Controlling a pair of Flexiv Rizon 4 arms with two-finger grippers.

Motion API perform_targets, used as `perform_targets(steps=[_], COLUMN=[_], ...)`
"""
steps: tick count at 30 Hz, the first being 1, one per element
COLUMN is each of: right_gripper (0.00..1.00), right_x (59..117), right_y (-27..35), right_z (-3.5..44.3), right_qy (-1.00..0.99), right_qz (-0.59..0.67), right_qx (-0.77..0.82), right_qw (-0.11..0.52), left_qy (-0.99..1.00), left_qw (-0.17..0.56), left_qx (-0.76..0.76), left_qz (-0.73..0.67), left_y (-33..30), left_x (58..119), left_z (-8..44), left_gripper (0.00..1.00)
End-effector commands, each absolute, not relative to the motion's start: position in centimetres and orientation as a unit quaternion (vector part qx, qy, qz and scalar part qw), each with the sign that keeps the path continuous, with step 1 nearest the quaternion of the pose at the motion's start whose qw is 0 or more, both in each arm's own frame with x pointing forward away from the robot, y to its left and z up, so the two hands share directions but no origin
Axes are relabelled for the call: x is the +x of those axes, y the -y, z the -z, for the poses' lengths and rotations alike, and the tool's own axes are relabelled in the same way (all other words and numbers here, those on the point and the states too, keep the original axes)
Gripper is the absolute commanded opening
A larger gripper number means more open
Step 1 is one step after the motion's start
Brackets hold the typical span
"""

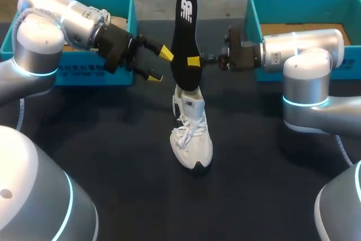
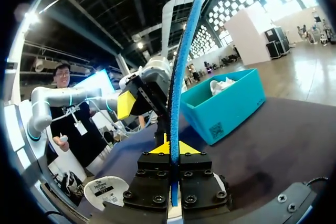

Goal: Take the shoe out of the shoebox, open the shoe tongue, remove and reinsert the insole, then place the shoe into the shoebox

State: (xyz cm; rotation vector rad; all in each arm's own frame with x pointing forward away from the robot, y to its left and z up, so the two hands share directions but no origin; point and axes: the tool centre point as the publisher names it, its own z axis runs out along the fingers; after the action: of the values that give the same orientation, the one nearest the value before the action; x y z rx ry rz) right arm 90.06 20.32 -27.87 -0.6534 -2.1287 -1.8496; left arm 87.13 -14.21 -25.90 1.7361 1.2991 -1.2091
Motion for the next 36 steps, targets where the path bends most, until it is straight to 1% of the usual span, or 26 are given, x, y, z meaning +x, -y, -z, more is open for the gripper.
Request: perform_targets(steps=[1, 22, 30, 36], right_gripper=[0.0, 0.0, 0.0, 0.0], right_x=[90.3, 89.7, 89.8, 89.7], right_y=[-20.8, -20.6, -20.7, -20.7], right_z=[28.2, 29.5, 30.1, 30.9], right_qy=[0.729, 0.742, 0.744, 0.744], right_qz=[0.635, 0.622, 0.616, 0.614], right_qx=[-0.224, -0.221, -0.222, -0.224], right_qw=[0.123, 0.122, 0.129, 0.137], left_qy=[-0.494, -0.488, -0.483, -0.485], left_qw=[0.322, 0.323, 0.327, 0.315], left_qx=[0.664, 0.666, 0.67, 0.677], left_qz=[0.459, 0.463, 0.459, 0.455], left_y=[14.4, 14.8, 15.3, 15.4], left_x=[87.0, 87.0, 87.1, 87.6], left_z=[25.9, 26.2, 25.8, 26.0], left_gripper=[1.0, 1.0, 1.0, 1.0])
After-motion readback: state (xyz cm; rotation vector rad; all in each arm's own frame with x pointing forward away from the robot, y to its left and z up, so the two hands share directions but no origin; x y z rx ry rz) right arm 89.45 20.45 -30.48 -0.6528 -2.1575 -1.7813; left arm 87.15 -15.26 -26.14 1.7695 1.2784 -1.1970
